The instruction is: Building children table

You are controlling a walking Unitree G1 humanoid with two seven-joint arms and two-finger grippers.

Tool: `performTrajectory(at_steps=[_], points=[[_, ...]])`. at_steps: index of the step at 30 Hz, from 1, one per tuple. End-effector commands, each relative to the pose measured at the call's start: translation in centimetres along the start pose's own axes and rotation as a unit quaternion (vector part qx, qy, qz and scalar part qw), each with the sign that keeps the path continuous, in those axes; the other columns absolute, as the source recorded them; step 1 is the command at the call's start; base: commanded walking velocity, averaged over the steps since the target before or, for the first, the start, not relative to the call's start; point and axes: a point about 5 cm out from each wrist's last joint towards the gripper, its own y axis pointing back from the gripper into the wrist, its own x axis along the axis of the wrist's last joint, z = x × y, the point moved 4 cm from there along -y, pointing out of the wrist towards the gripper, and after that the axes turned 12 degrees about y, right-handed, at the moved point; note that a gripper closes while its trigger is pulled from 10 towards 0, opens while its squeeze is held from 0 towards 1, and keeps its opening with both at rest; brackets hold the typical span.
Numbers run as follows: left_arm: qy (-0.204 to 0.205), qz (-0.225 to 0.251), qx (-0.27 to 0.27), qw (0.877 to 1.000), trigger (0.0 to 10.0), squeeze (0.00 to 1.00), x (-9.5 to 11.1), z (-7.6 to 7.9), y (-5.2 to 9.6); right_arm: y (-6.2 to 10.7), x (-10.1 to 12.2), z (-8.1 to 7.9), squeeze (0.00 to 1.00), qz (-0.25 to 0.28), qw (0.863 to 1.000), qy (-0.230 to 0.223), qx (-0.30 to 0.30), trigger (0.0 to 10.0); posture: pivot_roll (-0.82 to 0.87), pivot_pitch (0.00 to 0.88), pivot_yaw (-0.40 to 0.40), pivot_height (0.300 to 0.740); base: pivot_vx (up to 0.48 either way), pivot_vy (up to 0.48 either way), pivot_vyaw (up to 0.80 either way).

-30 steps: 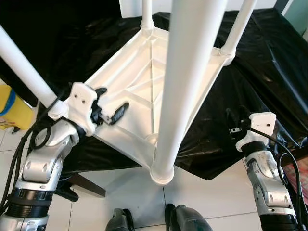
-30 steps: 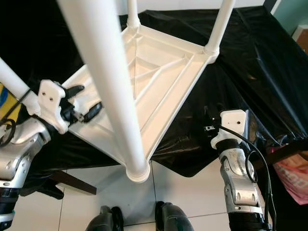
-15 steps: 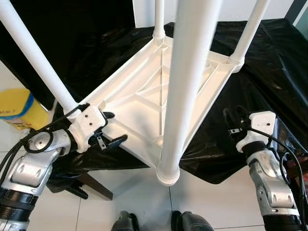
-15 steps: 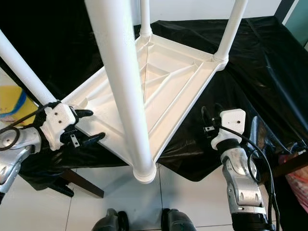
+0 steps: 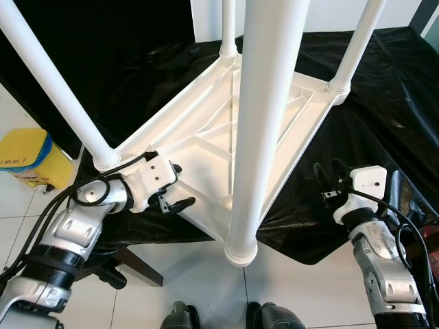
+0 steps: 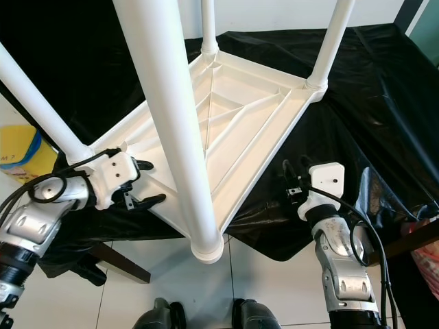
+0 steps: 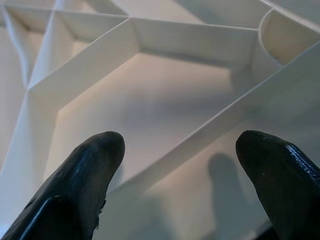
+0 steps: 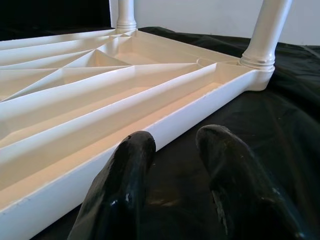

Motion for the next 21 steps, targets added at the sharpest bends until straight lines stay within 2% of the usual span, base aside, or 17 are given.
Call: performTrajectory(at_steps=[1,7,9,10,13,18,19,21], points=[[-0.007,-0.022,-0.023,0.999,10.0,0.00,-0.9,0.5,-0.4,0.3,-0.3,-0.1,0.00,-0.009,1.000,-0.001,0.006,10.0,-0.13,0.165,0.041,0.740,0.000,0.000,0.00],[-0.013,-0.038,-0.028,0.999,10.0,0.00,-1.3,0.0,-2.4,0.3,-0.3,0.1,0.00,-0.010,1.000,0.005,0.002,10.0,-0.14,0.174,0.053,0.740,0.000,0.000,0.00],[0.014,-0.059,-0.014,0.998,10.0,0.00,-1.6,-0.8,-3.1,0.3,-0.2,-0.1,0.00,-0.009,1.000,0.008,0.005,10.0,-0.14,0.176,0.057,0.740,0.000,0.000,0.00],[0.014,-0.059,-0.014,0.998,10.0,0.00,-1.6,-0.8,-3.1,0.3,-0.2,-0.1,0.00,-0.009,1.000,0.008,0.005,10.0,-0.14,0.176,0.057,0.740,0.000,0.000,0.00],[0.052,-0.075,-0.016,0.996,10.0,0.00,-1.6,-1.0,-3.9,0.2,-0.1,-0.3,0.00,-0.009,1.000,0.011,0.008,10.0,-0.15,0.180,0.065,0.740,0.000,0.000,0.00],[0.059,-0.093,-0.026,0.994,10.0,0.00,-1.8,-1.1,-4.3,0.2,0.0,-0.4,0.00,-0.008,1.000,0.013,0.009,10.0,-0.16,0.181,0.074,0.740,0.000,0.000,0.00],[0.062,-0.112,-0.027,0.991,10.0,0.00,-2.4,-1.3,-4.3,0.4,0.0,-0.4,0.00,-0.009,1.000,0.015,0.007,10.0,-0.16,0.181,0.079,0.740,0.000,0.000,0.00],[0.068,-0.119,-0.025,0.990,10.0,0.00,-2.7,-1.4,-4.3,0.4,0.0,-0.3,0.00,-0.010,1.000,0.015,0.006,10.0,-0.16,0.181,0.079,0.740,0.000,0.000,0.00]])
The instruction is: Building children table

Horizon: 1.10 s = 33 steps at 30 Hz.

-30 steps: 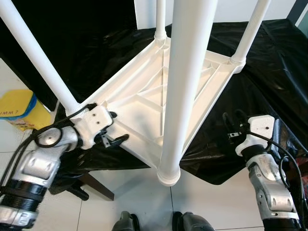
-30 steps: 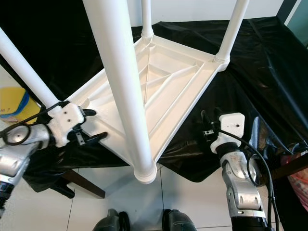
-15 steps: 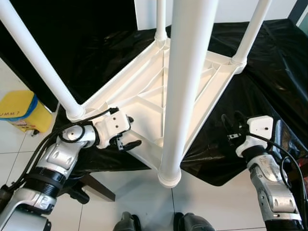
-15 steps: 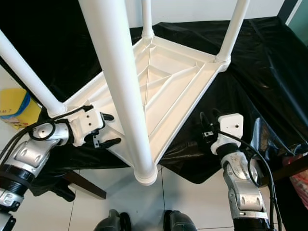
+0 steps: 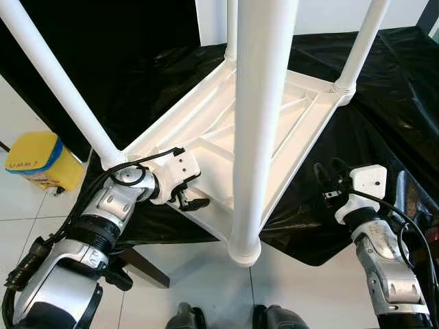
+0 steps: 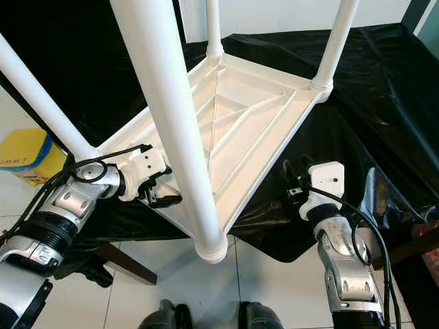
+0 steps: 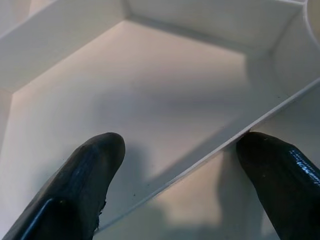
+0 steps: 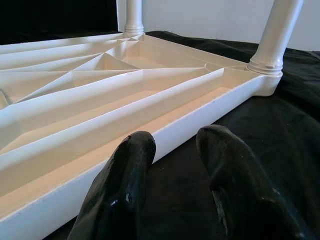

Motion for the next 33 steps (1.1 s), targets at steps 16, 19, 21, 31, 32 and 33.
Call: performTrajectory(at_steps=[16,19,21,31,32,33], points=[[0.192,-0.036,0.050,0.980,10.0,0.00,-0.6,-2.1,-0.2,0.5,-0.2,-0.7,0.00,-0.009,1.000,0.003,0.000,10.0,-0.16,0.166,0.107,0.740,0.000,0.000,0.00],[0.227,-0.021,0.085,0.970,10.0,0.00,-0.5,-2.8,-0.2,0.5,-0.1,-0.8,0.00,-0.008,1.000,0.002,-0.001,10.0,-0.16,0.164,0.113,0.740,0.000,0.000,0.00],[0.249,-0.012,0.100,0.963,10.0,0.00,-0.4,-3.1,-0.3,0.5,-0.1,-0.9,0.00,-0.008,1.000,0.002,-0.002,10.0,-0.16,0.160,0.117,0.740,0.000,0.000,0.00],[0.340,0.045,0.187,0.921,10.0,0.00,0.1,-3.4,-0.4,0.6,-0.1,-1.0,0.00,-0.009,1.000,-0.004,-0.017,10.0,-0.17,0.151,0.126,0.740,0.000,0.000,0.00],[0.340,0.045,0.187,0.921,10.0,0.00,0.1,-3.4,-0.4,0.6,-0.1,-1.0,0.00,-0.009,1.000,-0.004,-0.017,10.0,-0.17,0.151,0.126,0.740,0.000,0.000,0.00],[0.336,0.044,0.183,0.923,10.0,0.00,0.1,-3.0,-0.8,0.6,-0.1,-0.9,0.00,-0.009,1.000,-0.006,-0.019,10.0,-0.17,0.153,0.115,0.740,0.000,0.000,0.00]])
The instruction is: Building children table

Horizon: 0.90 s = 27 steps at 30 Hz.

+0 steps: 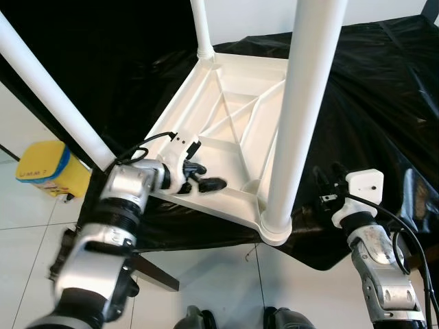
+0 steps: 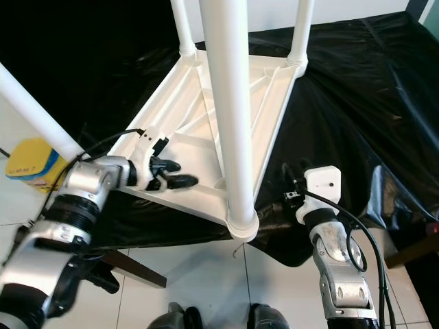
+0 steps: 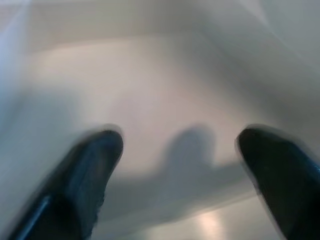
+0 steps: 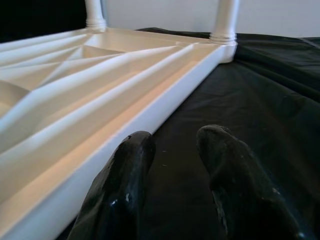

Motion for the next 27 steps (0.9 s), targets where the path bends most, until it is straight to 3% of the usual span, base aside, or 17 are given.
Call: performTrajectory(at_steps=[1,4,5,6,8,15,18,20,21,22,27], points=[[0.003,-0.020,0.052,0.998,10.0,0.00,-1.7,-1.4,0.1,0.2,-0.1,-0.2,0.00,-0.003,1.000,-0.002,0.000,10.0,-0.17,0.153,0.115,0.740,0.000,0.000,0.00],[-0.007,-0.026,0.038,0.999,10.0,0.00,-1.9,-0.8,-0.1,0.1,0.0,-0.1,0.00,-0.003,1.000,-0.003,-0.003,10.0,-0.18,0.152,0.111,0.740,0.000,0.000,0.00],[-0.037,-0.022,-0.003,0.999,10.0,0.00,-1.9,0.3,-0.2,0.0,0.1,0.0,0.00,-0.002,1.000,-0.004,-0.005,10.0,-0.18,0.154,0.105,0.740,0.000,0.000,0.00],[-0.096,-0.003,-0.055,0.994,10.0,0.00,-1.3,1.5,0.1,0.0,0.1,0.2,0.00,-0.002,1.000,-0.003,-0.007,10.0,-0.18,0.153,0.095,0.740,0.000,0.000,0.00],[-0.157,0.026,-0.134,0.978,10.0,0.00,-0.4,3.0,0.8,-0.1,0.1,0.8,0.00,-0.002,1.000,0.005,-0.011,10.0,-0.20,0.150,0.087,0.740,0.000,0.000,0.00],[-0.127,0.046,-0.164,0.977,10.0,0.00,1.0,3.1,1.7,-0.2,0.1,1.4,0.00,-0.001,1.000,0.010,-0.015,10.0,-0.21,0.146,0.075,0.740,0.000,0.000,0.00],[-0.131,0.057,-0.246,0.959,10.0,0.00,1.2,4.7,3.6,-0.2,0.2,1.7,0.00,0.000,1.000,0.016,-0.016,10.0,-0.22,0.142,0.070,0.740,0.000,0.000,0.00],[-0.132,0.056,-0.258,0.956,10.0,0.00,1.1,5.0,3.9,-0.2,0.2,1.7,0.00,0.000,1.000,0.017,-0.016,10.0,-0.22,0.142,0.070,0.740,0.000,0.000,0.00],[-0.133,0.050,-0.270,0.952,10.0,0.41,0.7,5.2,4.2,-0.2,0.2,1.8,0.00,0.000,1.000,0.018,-0.015,10.0,-0.22,0.141,0.069,0.740,0.000,0.000,0.00],[-0.158,0.022,-0.273,0.949,10.0,1.00,-0.5,5.0,4.3,-0.2,0.2,1.8,0.00,0.001,1.000,0.019,-0.016,10.0,-0.21,0.137,0.069,0.740,0.000,0.000,0.00],[-0.212,-0.036,-0.284,0.934,10.0,1.00,-3.3,4.3,4.4,-0.3,0.2,1.9,0.00,0.002,1.000,0.019,-0.017,10.0,-0.22,0.134,0.071,0.740,0.000,0.000,0.00]])
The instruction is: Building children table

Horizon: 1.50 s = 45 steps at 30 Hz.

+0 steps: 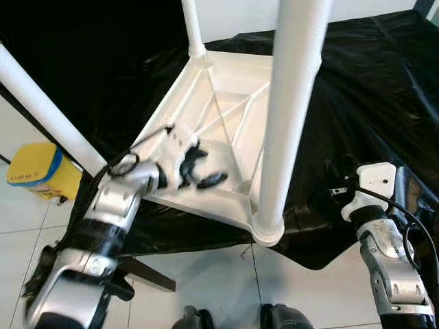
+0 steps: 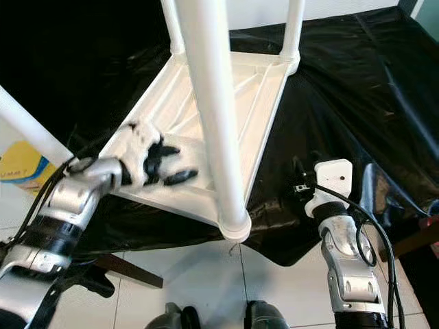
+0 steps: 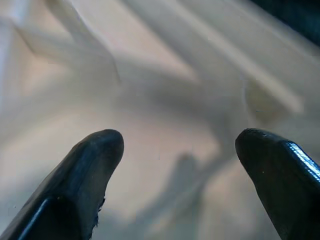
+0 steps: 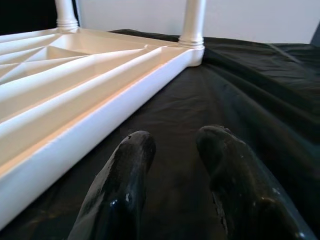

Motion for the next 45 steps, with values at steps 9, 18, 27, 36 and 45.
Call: performTrajectory(at_steps=[9,18,27,36,45], points=[[-0.038,-0.084,-0.045,0.995,10.0,0.00,-2.0,-0.3,-0.2,-0.2,0.0,-0.3,0.00,0.000,1.000,-0.006,0.002,10.0,-0.22,0.126,0.074,0.740,0.000,0.000,0.00],[-0.035,-0.120,-0.010,0.992,10.0,0.00,-3.0,-1.3,-0.8,-0.3,0.0,0.1,0.00,0.002,1.000,-0.003,-0.003,10.0,-0.23,0.121,0.081,0.740,0.000,0.000,0.00],[-0.029,-0.128,-0.003,0.991,0.0,0.00,-3.3,-1.3,-1.3,-0.4,0.0,0.0,0.00,0.002,1.000,-0.002,-0.004,10.0,-0.23,0.112,0.087,0.740,0.000,0.000,0.00],[-0.016,-0.112,0.001,0.994,0.0,0.00,-3.0,-1.2,-1.9,-0.4,-0.2,0.1,0.00,0.001,1.000,-0.006,-0.009,10.0,-0.24,0.097,0.090,0.740,0.000,0.000,0.00],[0.010,-0.087,0.022,0.996,0.0,0.00,-2.8,-0.6,-3.2,-0.5,-0.2,0.1,0.00,0.000,1.000,-0.009,-0.013,10.0,-0.24,0.082,0.086,0.740,0.000,0.000,0.00]])
